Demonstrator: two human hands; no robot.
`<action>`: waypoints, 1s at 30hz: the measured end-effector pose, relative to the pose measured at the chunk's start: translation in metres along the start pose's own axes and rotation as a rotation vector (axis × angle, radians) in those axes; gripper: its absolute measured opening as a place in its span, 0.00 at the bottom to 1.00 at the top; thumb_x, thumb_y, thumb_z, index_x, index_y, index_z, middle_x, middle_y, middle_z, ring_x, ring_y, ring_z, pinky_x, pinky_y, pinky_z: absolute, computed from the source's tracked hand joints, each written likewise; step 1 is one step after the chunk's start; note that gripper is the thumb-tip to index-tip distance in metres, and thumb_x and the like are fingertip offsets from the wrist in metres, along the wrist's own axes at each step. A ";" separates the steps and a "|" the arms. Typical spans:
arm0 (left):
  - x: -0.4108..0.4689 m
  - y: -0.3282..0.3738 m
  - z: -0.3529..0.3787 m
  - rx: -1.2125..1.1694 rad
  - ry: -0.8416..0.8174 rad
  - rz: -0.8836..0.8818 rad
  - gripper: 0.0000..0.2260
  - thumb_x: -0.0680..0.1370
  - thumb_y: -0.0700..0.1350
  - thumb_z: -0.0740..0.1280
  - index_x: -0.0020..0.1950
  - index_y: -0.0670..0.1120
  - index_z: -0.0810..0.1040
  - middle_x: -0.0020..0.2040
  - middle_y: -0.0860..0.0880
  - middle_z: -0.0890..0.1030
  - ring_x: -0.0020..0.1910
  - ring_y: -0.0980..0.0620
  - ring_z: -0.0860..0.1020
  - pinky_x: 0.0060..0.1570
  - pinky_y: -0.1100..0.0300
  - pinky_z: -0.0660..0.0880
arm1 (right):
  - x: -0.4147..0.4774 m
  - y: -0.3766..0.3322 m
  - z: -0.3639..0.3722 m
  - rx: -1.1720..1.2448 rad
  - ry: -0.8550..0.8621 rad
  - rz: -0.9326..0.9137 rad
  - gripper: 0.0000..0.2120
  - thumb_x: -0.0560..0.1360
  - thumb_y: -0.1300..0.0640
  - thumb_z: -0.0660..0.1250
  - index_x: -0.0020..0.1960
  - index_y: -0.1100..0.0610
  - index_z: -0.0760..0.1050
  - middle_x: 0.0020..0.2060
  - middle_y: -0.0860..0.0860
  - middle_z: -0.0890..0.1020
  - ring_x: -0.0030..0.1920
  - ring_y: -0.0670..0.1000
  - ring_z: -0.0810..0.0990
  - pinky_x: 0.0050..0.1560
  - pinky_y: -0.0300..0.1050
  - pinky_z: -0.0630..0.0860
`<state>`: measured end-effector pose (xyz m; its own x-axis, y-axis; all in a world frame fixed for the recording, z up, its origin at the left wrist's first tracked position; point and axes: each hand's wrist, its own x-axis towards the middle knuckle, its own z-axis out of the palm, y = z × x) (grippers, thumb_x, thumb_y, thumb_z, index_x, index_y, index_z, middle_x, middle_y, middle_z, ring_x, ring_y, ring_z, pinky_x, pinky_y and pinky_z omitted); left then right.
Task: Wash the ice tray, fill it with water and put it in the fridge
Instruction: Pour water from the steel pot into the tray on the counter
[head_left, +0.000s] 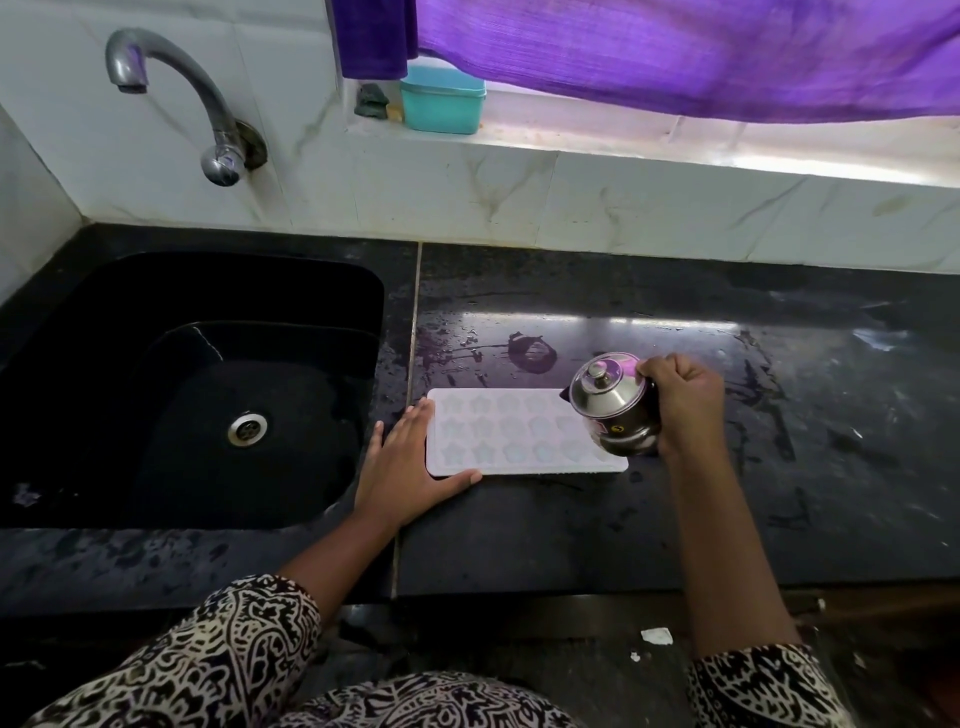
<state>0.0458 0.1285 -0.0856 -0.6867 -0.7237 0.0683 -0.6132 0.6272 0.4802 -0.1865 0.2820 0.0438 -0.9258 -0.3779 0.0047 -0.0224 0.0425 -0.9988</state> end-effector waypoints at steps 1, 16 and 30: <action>0.000 0.000 0.000 0.003 -0.002 -0.001 0.53 0.62 0.79 0.55 0.79 0.49 0.54 0.79 0.53 0.58 0.77 0.56 0.56 0.76 0.49 0.46 | 0.001 0.001 -0.001 -0.018 -0.006 -0.009 0.17 0.69 0.64 0.68 0.26 0.53 0.66 0.18 0.43 0.69 0.21 0.40 0.66 0.23 0.31 0.67; -0.001 0.007 -0.008 -0.027 -0.035 -0.031 0.54 0.61 0.78 0.58 0.79 0.49 0.54 0.79 0.54 0.59 0.77 0.57 0.55 0.76 0.49 0.46 | 0.015 0.015 -0.002 -0.166 -0.111 -0.032 0.17 0.68 0.60 0.68 0.23 0.49 0.71 0.20 0.43 0.70 0.24 0.43 0.68 0.31 0.40 0.70; -0.001 0.008 -0.010 -0.052 -0.033 -0.039 0.55 0.59 0.79 0.59 0.79 0.49 0.56 0.78 0.54 0.59 0.77 0.57 0.55 0.76 0.52 0.45 | 0.021 0.017 -0.007 -0.141 -0.120 -0.048 0.19 0.69 0.62 0.69 0.24 0.53 0.65 0.18 0.43 0.67 0.21 0.41 0.65 0.23 0.32 0.68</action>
<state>0.0451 0.1313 -0.0729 -0.6759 -0.7368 0.0203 -0.6191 0.5824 0.5268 -0.2091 0.2815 0.0274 -0.8711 -0.4897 0.0384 -0.1261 0.1474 -0.9810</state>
